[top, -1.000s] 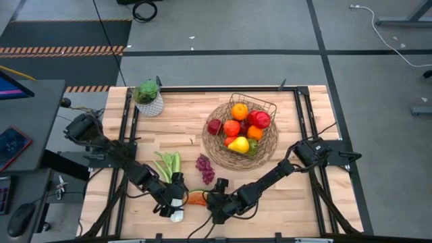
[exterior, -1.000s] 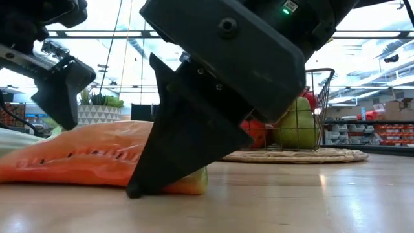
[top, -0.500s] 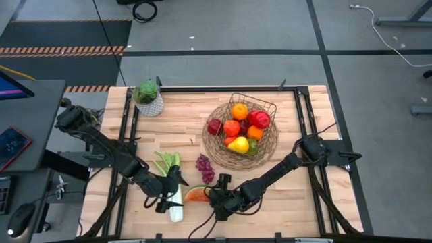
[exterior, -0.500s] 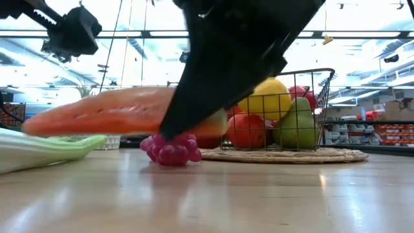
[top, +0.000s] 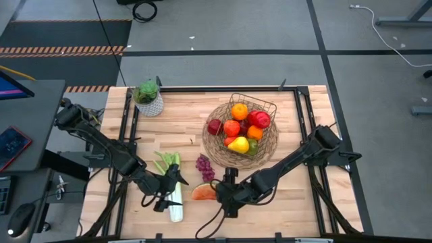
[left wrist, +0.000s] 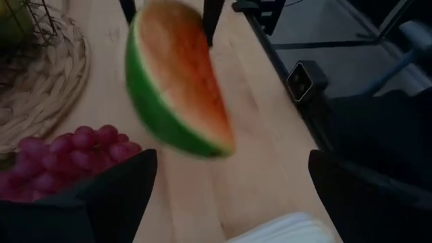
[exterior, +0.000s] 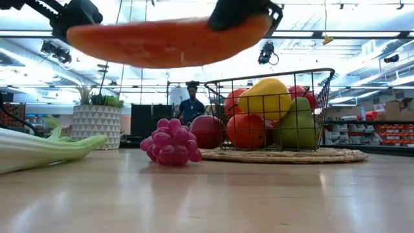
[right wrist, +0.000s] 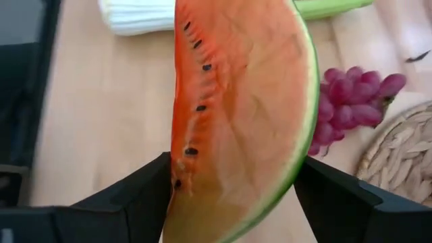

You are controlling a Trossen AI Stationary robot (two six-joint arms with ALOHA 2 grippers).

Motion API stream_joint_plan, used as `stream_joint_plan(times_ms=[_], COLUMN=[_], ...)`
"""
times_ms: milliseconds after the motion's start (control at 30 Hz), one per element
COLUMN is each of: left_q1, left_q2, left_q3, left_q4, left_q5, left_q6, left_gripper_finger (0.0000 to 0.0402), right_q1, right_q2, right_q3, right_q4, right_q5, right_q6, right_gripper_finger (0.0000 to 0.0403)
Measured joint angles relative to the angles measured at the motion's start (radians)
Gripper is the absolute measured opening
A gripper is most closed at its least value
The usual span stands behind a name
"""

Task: Build produce basket
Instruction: Put the red watermelon into the gold wire basket

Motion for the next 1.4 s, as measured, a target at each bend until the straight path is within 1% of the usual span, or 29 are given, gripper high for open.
stream_joint_plan(times_ms=[67,167,233,267,300,400,467,533,600,700,800,900,967,1067,1133,1267,1333,1400], left_q1=[-0.001,-0.011,-0.014,-0.013,-0.010,0.009,0.031,0.048,0.052,0.046,0.037,0.037,0.039,0.050,0.057,0.060,0.060,0.063], left_q2=[0.000,0.000,0.000,0.001,0.002,0.002,0.003,0.002,0.003,0.003,0.003,0.003,0.003,0.002,0.002,0.003,0.003,0.003], left_q3=[0.000,0.000,0.000,0.000,0.000,0.000,0.000,0.000,0.000,0.000,0.000,0.000,0.000,0.000,0.000,0.001,0.001,0.001], left_q4=[-0.016,-0.060,-0.071,-0.074,-0.073,-0.070,-0.056,-0.047,-0.024,0.063,0.176,0.268,0.312,0.357,0.394,0.485,0.519,0.516], left_q5=[-0.027,-0.133,-0.206,-0.227,-0.236,-0.256,-0.288,-0.327,-0.401,-0.500,-0.564,-0.570,-0.570,-0.574,-0.581,-0.600,-0.599,-0.599], left_q6=[0.034,0.121,0.217,0.269,0.313,0.343,0.409,0.532,0.688,0.942,1.195,1.413,1.503,1.561,1.587,1.690,1.714,1.716], left_gripper_finger=[0.0392,0.0392,0.0392,0.0392,0.0392,0.0392,0.0392,0.0392,0.0392,0.0392,0.0392,0.0392,0.0392,0.0392,0.0392,0.0392,0.0392,0.0392], right_q1=[0.000,-0.003,-0.009,-0.013,-0.019,-0.044,-0.064,-0.086,-0.113,-0.161,-0.212,-0.254,-0.275,-0.298,-0.306,-0.309,-0.304,-0.297], right_q2=[-0.021,-0.055,-0.077,-0.087,-0.097,-0.126,-0.139,-0.148,-0.161,-0.191,-0.229,-0.272,-0.292,-0.315,-0.326,-0.330,-0.324,-0.314], right_q3=[0.000,0.000,0.001,0.001,0.001,0.001,0.001,0.001,0.001,0.001,0.001,0.001,0.001,0.001,0.001,0.001,0.001,0.001], right_q4=[-0.014,-0.015,-0.029,-0.045,-0.061,-0.083,-0.082,-0.079,-0.075,-0.073,-0.073,-0.061,-0.032,-0.001,0.014,0.040,0.055,0.085], right_q5=[-0.050,-0.131,-0.180,-0.197,-0.202,-0.201,-0.215,-0.242,-0.277,-0.322,-0.376,-0.402,-0.427,-0.457,-0.466,-0.472,-0.472,-0.478], right_q6=[0.001,0.001,0.000,0.000,0.003,0.037,0.047,0.048,0.056,0.085,0.105,0.109,0.100,0.084,0.075,0.069,0.069,0.069], right_gripper_finger=[0.0292,0.0292,0.0292,0.0292,0.0292,0.0292,0.0292,0.0292,0.0292,0.0292,0.0292,0.0292,0.0292,0.0292,0.0292,0.0292,0.0292,0.0292])
